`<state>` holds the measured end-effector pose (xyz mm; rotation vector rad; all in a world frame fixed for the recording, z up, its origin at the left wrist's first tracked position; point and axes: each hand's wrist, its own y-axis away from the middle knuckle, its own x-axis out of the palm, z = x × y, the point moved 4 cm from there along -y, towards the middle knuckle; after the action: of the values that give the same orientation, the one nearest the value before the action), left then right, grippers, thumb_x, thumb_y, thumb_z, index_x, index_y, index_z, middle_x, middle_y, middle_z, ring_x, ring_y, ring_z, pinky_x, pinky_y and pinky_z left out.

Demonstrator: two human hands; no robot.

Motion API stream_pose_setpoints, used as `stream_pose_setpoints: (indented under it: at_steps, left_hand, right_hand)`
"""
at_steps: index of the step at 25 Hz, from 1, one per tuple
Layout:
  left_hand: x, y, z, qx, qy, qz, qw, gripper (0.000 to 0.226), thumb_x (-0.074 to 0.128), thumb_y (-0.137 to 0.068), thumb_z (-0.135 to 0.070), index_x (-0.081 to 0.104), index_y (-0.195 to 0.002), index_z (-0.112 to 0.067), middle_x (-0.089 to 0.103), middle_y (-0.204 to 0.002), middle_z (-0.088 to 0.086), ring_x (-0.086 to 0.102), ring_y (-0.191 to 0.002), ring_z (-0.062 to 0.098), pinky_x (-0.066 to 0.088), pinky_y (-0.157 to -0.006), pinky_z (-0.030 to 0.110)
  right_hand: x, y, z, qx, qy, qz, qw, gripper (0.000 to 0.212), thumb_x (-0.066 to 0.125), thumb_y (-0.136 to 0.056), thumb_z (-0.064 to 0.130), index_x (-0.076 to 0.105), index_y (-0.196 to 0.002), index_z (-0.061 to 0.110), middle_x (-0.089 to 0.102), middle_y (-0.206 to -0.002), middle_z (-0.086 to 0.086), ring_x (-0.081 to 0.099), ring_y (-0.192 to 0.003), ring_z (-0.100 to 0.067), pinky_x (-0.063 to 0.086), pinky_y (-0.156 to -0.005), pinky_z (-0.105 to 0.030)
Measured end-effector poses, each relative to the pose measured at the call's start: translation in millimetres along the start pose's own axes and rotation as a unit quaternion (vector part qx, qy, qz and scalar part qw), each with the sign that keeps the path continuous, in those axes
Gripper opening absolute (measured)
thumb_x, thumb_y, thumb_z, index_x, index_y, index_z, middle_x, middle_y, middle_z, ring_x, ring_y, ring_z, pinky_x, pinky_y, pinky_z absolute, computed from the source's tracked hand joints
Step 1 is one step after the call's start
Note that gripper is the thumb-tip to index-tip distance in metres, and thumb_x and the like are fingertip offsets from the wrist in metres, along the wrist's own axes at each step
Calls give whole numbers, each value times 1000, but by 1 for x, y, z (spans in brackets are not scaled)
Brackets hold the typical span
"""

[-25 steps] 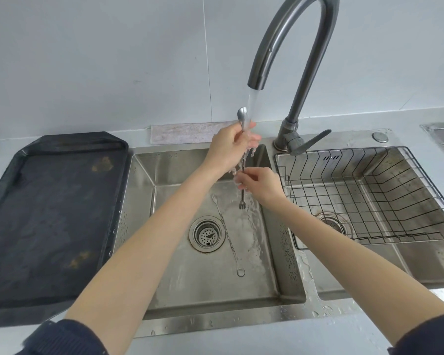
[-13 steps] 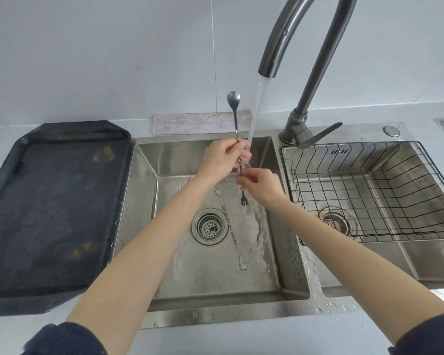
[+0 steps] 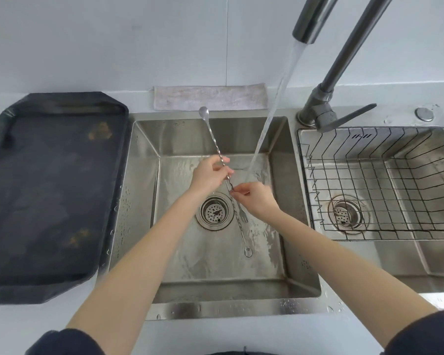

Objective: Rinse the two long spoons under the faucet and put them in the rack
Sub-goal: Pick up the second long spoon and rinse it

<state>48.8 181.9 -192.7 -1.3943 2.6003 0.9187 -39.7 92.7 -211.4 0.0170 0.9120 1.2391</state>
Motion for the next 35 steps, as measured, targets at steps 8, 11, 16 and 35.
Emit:
stream_pose_setpoints:
  at_steps: [8, 11, 16, 35]
  left_hand:
    - [15, -3, 79, -149, 58, 16, 987, 30, 46, -88, 2, 56, -116, -5, 63, -96, 8, 60, -73, 14, 51, -73, 23]
    - [23, -3, 99, -200, 105, 32, 974, 30, 46, -89, 2, 57, -114, -9, 63, -86, 7, 57, -66, 9, 47, -67, 19]
    - [35, -1, 124, -271, 144, 61, 950, 29, 46, -90, -4, 54, -116, -15, 60, -100, 8, 58, -67, 6, 43, -68, 16]
    - [33, 5, 146, -351, 171, 27, 920, 27, 41, -92, -12, 55, -115, -8, 61, -101, 4, 57, -99, 18, 46, -93, 31]
  right_hand:
    - [41, -10, -27, 59, 33, 82, 994, 28, 58, -88, 21, 68, -112, 12, 69, -115, -14, 61, -112, -27, 48, -95, -31]
    - [56, -11, -44, 81, 43, 98, 991, 27, 58, -87, 23, 68, -112, 17, 70, -112, -15, 62, -108, -30, 50, -93, -36]
    - [69, -13, -63, 92, 52, 110, 988, 26, 55, -85, 13, 66, -108, 19, 73, -99, -11, 64, -97, -29, 50, -86, -33]
    - [88, -10, -71, 97, 86, 190, 973, 34, 46, -89, 9, 65, -116, 13, 68, -121, -9, 60, -115, -24, 44, -101, -28]
